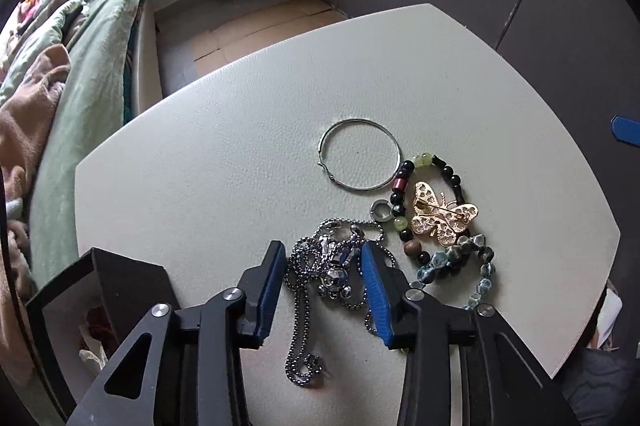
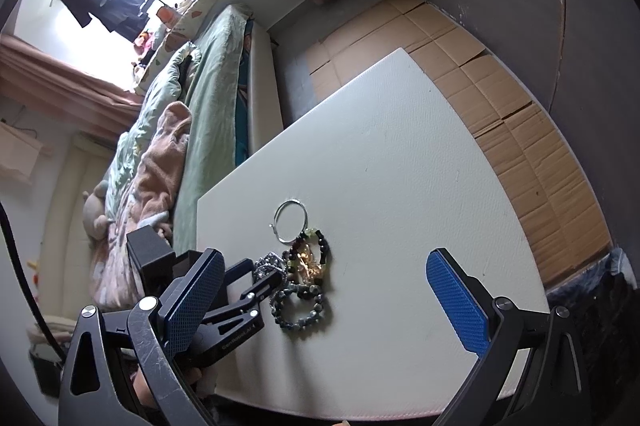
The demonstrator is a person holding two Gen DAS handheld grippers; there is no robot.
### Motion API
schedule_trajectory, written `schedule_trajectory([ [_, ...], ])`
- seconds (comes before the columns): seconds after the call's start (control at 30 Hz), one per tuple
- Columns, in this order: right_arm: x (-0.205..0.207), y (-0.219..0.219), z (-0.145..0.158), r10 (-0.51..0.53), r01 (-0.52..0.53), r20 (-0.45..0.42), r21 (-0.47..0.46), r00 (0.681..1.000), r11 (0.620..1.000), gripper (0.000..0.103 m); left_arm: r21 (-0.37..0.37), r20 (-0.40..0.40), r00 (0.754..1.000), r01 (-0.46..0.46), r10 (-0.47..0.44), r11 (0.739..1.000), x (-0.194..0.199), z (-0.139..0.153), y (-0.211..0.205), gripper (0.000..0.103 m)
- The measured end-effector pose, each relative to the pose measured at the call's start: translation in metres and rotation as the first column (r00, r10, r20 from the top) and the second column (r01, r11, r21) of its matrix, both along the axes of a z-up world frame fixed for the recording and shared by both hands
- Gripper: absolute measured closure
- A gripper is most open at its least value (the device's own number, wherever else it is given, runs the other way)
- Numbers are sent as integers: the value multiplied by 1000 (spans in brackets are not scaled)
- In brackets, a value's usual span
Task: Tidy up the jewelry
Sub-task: 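Close the left tool on the silver chain and lift it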
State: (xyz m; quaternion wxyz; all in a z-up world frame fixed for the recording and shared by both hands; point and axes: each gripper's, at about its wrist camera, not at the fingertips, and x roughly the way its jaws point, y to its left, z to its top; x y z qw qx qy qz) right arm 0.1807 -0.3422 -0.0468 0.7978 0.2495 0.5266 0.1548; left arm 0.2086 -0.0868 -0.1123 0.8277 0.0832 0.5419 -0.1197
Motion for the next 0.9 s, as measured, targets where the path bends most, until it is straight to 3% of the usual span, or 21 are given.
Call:
schedule_trajectory([
  [0.17,1,8,-3,26,-26,-7,-8,1000,1000,1,-81,10,998,-56,57,995,1,7,14,93],
  [0.4,-1,32,-12,78,-79,-10,-57,997,995,2,-174,97,987,-113,131,978,-9,41,33,93],
  [0.53,-1,46,-22,108,-110,-31,-70,994,992,22,-226,159,976,-113,151,968,-20,65,38,93],
  [0.7,-3,64,-35,147,-153,-60,-109,987,982,31,-285,219,958,-117,183,951,-30,91,50,93],
  [0.83,-5,78,-48,180,-192,-94,-148,979,970,46,-320,237,949,-123,205,939,-38,106,59,93],
  [0.9,-7,84,-54,192,-209,-109,-177,975,962,49,-341,247,943,-129,221,931,-44,112,64,93],
])
